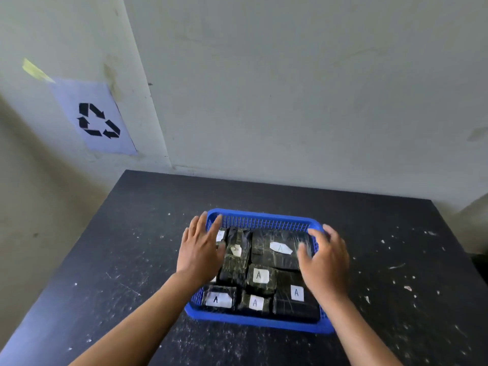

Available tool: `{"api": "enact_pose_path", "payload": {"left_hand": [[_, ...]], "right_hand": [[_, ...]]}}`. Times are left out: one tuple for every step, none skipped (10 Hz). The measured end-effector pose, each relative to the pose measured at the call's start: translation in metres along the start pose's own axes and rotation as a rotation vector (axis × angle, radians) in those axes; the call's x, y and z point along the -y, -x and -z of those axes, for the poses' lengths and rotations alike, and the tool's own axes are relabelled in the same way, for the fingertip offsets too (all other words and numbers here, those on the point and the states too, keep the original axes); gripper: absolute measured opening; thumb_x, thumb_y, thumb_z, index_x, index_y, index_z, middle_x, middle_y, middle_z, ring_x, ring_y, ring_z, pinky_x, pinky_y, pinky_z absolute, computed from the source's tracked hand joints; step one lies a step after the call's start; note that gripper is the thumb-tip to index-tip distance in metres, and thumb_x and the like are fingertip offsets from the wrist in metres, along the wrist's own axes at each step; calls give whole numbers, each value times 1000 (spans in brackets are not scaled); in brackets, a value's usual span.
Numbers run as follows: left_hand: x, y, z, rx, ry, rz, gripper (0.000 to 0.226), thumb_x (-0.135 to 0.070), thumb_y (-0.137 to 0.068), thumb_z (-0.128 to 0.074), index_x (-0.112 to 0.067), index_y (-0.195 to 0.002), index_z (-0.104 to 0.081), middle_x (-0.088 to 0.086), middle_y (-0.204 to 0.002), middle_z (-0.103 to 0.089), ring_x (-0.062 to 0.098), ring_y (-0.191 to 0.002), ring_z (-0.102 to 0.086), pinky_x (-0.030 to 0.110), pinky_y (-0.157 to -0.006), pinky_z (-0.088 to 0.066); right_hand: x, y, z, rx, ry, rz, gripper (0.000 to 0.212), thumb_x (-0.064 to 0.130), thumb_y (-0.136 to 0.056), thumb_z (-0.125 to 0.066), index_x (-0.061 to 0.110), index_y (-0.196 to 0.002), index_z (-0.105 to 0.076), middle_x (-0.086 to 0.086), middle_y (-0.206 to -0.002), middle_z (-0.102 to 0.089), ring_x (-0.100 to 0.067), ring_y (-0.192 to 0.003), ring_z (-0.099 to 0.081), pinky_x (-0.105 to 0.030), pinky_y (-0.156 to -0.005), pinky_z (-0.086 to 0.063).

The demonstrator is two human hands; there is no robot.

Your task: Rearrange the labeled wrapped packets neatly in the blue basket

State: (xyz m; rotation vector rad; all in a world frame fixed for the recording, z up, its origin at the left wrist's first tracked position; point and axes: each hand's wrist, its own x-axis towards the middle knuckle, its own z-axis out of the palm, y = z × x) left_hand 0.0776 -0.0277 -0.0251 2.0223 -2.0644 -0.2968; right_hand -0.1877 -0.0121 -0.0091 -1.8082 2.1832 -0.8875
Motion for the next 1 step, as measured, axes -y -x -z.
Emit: {"api": "enact_pose_path", "payload": {"left_hand": [[-40, -57, 57, -139, 32, -119, 60, -40, -95, -53, -23, -150, -33, 12, -156, -33, 32, -144, -23, 45, -116, -25]], "right_hand": [[53, -48, 53, -105, -355, 103, 15, 7, -87, -71, 9, -101, -74, -12, -111, -71, -31, -109, -65, -33, -95, -46]]}}
